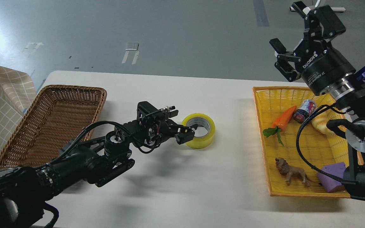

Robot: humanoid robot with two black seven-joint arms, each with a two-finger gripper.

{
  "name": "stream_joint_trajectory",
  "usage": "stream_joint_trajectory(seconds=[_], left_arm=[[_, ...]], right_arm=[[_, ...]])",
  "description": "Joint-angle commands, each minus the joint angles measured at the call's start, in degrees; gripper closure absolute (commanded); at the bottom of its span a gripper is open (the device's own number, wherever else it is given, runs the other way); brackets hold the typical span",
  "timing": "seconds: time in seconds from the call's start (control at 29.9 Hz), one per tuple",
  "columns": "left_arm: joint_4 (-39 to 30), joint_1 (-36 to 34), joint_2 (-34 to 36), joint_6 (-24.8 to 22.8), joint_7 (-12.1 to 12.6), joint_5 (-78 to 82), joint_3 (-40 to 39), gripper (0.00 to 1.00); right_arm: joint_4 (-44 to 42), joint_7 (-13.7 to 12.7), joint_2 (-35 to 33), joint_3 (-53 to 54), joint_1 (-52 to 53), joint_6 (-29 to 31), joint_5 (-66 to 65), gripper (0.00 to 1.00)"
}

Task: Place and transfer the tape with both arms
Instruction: 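Grasp the tape roll's rim with the left gripper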

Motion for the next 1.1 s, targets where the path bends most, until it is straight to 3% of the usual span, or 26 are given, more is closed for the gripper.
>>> stream_joint_trajectory(seconds=[0.0,0.07,0.2,0.27,0.4,0.53,1.07], left_arm=[[1.4,-0.2,-0.7,-0.2,0.0,-0.1,0.2,0.05],[1.5,-0.3,-1.3,-0.8,0.1,-0.1,0.2,0.12],[1.5,-0.6,-2.0,-2.8,0.2,-0.1,0.2,0.48],[1.6,-0.8,-2.6,-3.7,0.2,-0.1,0.3,0.60],[2.6,-1.0,-2.6,-5.0,0.3,-0.1,0.3,0.72],[2.8,-1.5,-2.6,-6.5,0.4,-0.4,0.2,1.00],[2.7,-3.3,-2.1,-7.2,1.2,-3.4,0.2,1.00]], right_arm=[[-0.1,0.0,-0.3,0.2,-0.7,0.0,0.0,0.00],[-0.3,0.2,-0.5,0.2,-1.6,0.0,0.0,0.00],[-0.4,0.2,-0.9,0.2,-3.7,0.0,-0.1,0.00],[-0.4,0.3,-1.5,0.3,-4.5,0.0,-0.1,0.00],[-0.4,0.5,-1.7,1.2,-5.5,0.0,-0.1,0.00],[-0.7,0.6,-1.7,2.5,-6.4,0.0,-0.1,0.00],[-0.8,0.7,-1.6,2.8,-7.7,0.0,-0.3,0.00]])
